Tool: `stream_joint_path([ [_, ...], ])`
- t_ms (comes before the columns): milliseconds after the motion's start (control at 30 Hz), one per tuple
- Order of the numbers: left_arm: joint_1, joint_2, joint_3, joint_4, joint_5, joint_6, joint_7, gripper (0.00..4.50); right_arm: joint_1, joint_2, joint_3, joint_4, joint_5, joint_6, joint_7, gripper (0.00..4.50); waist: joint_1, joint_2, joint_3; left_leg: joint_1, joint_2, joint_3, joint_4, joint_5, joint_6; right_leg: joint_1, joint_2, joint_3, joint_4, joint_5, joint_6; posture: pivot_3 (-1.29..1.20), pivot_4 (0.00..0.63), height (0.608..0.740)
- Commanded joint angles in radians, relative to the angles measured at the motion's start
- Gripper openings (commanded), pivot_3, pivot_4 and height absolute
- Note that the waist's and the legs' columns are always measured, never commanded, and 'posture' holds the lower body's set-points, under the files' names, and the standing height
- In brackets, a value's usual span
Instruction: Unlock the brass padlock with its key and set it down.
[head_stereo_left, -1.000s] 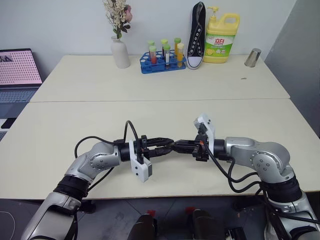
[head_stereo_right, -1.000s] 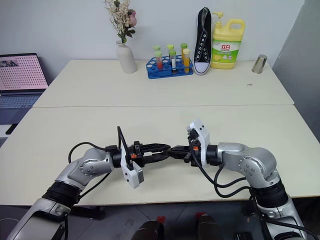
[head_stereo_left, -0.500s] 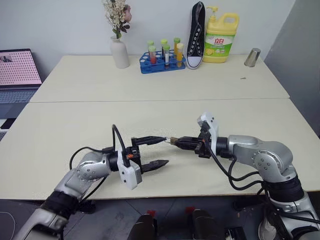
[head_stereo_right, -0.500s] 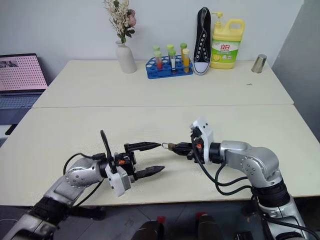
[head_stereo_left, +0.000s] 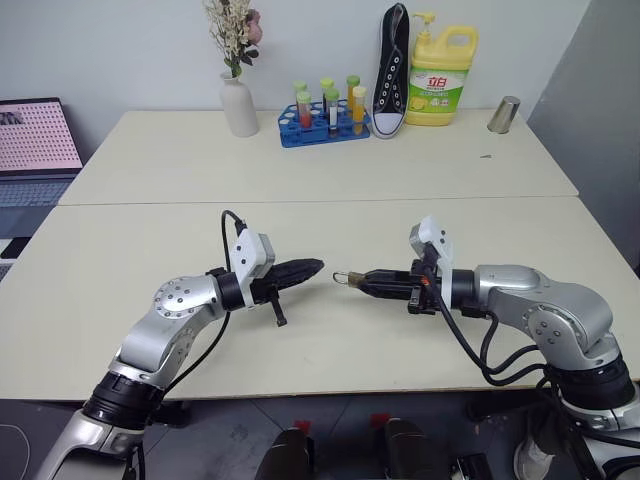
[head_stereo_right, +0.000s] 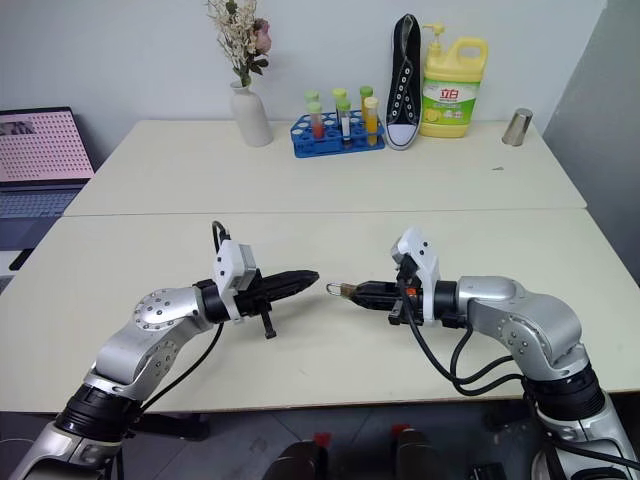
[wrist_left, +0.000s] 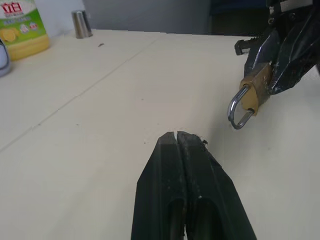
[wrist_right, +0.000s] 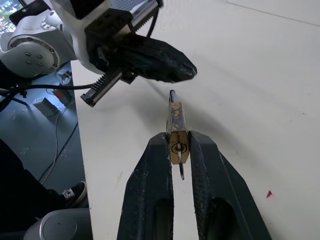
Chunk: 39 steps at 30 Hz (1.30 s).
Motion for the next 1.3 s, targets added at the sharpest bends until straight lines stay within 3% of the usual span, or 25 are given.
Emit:
stream_joint_path([
  [33,-0.037,-0.033,0.031,-0.06,-0.054,0.097,-0.033,0.0,0.003,0.006,-0.03,-0.05,0.017,-0.025,0.013,0.13,0.002,0.0,0.0,0.0,0.0,0.0,0.0,0.0,0.0,0.0,0.0,0.0,0.0,0.0,0.0,0.0,0.15,0.74],
  [300,-0.031,-0.073,0.052,-0.082,-0.028,0.151,-0.076,0.0,0.016,0.012,-0.021,-0.059,0.007,-0.031,0.013,0.13,0.002,0.0,0.0,0.0,0.0,0.0,0.0,0.0,0.0,0.0,0.0,0.001,0.0,0.0,0.0,0.0,0.15,0.74],
  [767,0.018,-0.055,0.082,-0.165,-0.035,0.254,-0.137,0.0,0.012,0.017,-0.01,-0.035,-0.023,-0.045,0.026,0.13,0.003,0.0,0.0,0.0,0.0,0.0,0.0,0.0,0.0,0.0,0.0,0.001,-0.001,0.0,0.0,0.0,0.15,0.74],
  [1300,0.032,-0.099,0.121,-0.066,0.083,0.206,-0.078,0.0,0.028,0.031,-0.05,-0.046,0.03,-0.033,0.033,0.13,0.003,0.0,0.0,0.0,0.0,0.001,0.0,0.0,0.0,0.0,-0.001,0.001,-0.001,0.0,0.0,0.0,0.15,0.74],
])
